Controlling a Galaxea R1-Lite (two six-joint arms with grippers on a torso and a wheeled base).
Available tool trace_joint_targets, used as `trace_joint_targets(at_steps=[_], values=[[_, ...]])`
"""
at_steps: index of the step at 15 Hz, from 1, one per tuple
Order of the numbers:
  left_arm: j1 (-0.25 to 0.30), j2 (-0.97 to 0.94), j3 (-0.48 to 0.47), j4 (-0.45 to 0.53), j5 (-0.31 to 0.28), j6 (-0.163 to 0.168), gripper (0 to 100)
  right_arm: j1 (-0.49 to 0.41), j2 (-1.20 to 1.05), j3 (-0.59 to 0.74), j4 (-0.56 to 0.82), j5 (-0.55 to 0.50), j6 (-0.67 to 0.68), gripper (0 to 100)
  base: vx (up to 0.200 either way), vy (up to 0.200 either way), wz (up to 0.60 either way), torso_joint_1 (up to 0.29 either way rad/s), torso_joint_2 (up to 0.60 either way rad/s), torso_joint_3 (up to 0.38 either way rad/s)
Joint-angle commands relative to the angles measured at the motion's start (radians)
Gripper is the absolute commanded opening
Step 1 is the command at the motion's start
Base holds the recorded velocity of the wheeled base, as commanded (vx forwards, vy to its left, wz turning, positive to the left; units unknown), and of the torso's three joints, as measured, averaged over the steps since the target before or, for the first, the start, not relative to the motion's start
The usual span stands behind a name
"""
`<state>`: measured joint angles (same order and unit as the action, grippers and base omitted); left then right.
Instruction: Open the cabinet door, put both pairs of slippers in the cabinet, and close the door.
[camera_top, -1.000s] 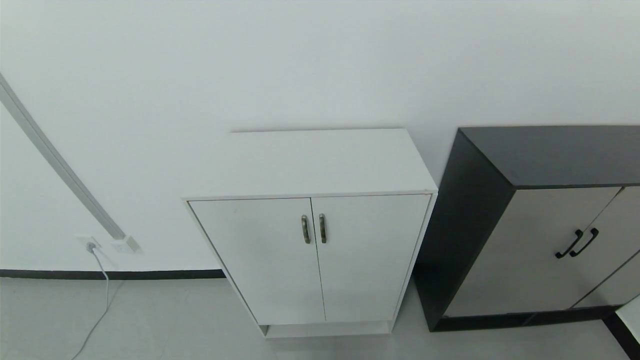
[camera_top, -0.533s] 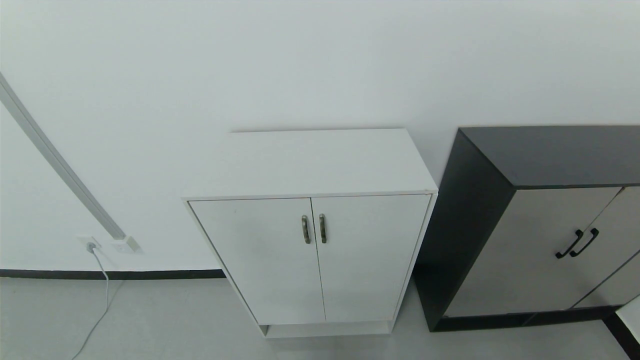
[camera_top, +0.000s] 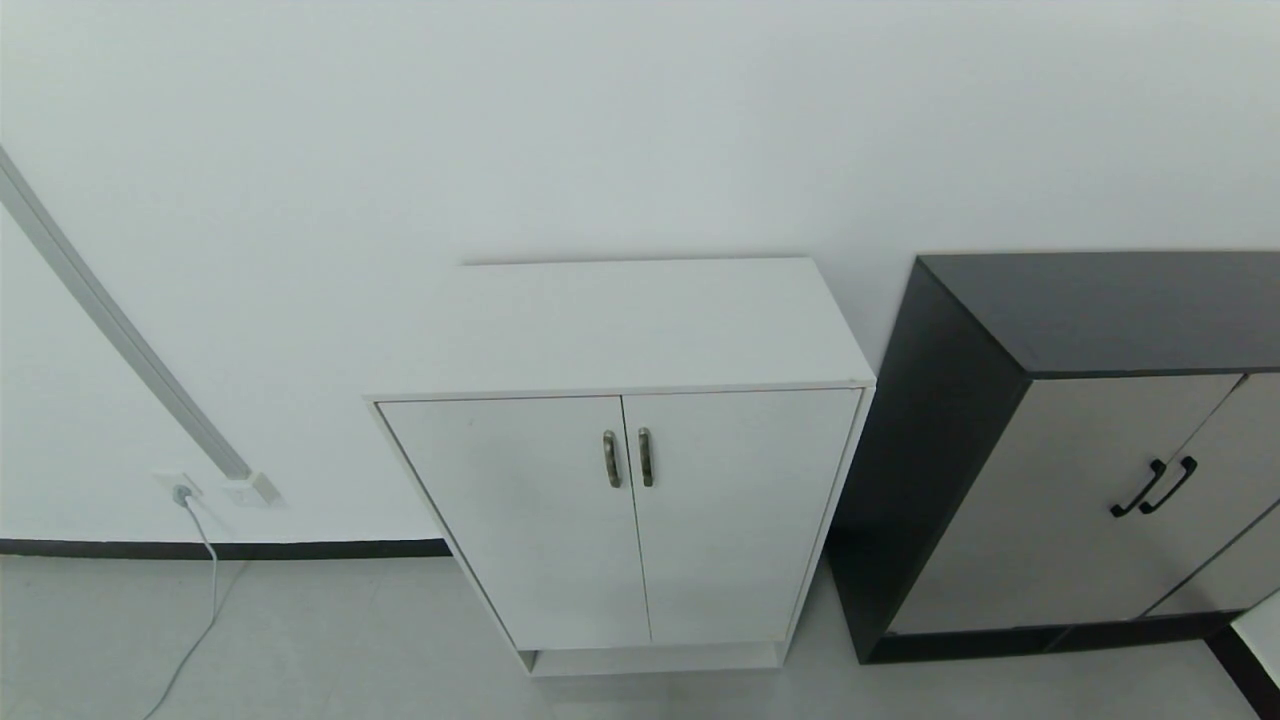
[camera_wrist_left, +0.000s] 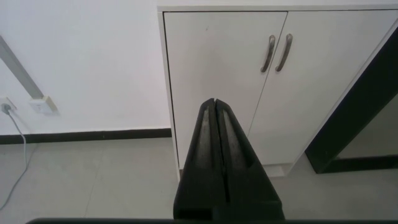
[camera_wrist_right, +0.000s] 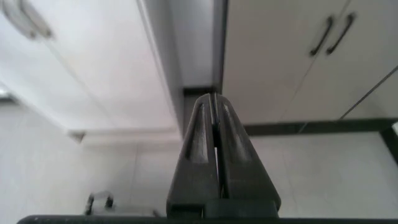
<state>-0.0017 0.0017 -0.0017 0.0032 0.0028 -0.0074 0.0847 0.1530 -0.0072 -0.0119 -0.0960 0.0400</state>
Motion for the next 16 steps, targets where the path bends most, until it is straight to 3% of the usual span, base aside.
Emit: trace_joint_targets(at_steps=[1, 4, 7, 9, 13, 16], values=[[0.000, 0.001, 0.000, 0.000, 0.000, 0.000, 0, -0.031, -0.070, 0.003, 0.001, -0.002, 0.009, 0, 0.000, 0.000, 0.00, 0.000, 0.00, 0.000], [0.000, 0.001, 0.000, 0.000, 0.000, 0.000, 0, -0.120, -0.085, 0.004, -0.005, -0.005, 0.017, 0, 0.000, 0.000, 0.00, 0.000, 0.00, 0.000], [0.000, 0.001, 0.000, 0.000, 0.000, 0.000, 0, -0.115, -0.092, 0.007, 0.001, 0.009, 0.021, 0, 0.000, 0.000, 0.00, 0.000, 0.00, 0.000], [0.000, 0.001, 0.000, 0.000, -0.001, 0.000, 0, -0.069, -0.130, 0.007, 0.003, 0.061, 0.018, 0, 0.000, 0.000, 0.00, 0.000, 0.00, 0.000], [0.000, 0.001, 0.000, 0.000, -0.001, 0.000, 0, -0.072, -0.136, 0.007, 0.010, 0.147, -0.038, 0, 0.000, 0.000, 0.00, 0.000, 0.00, 0.000], [0.000, 0.001, 0.000, 0.000, -0.001, 0.000, 0, -0.079, -0.153, 0.007, 0.010, 0.137, -0.014, 0, 0.000, 0.000, 0.00, 0.000, 0.00, 0.000]])
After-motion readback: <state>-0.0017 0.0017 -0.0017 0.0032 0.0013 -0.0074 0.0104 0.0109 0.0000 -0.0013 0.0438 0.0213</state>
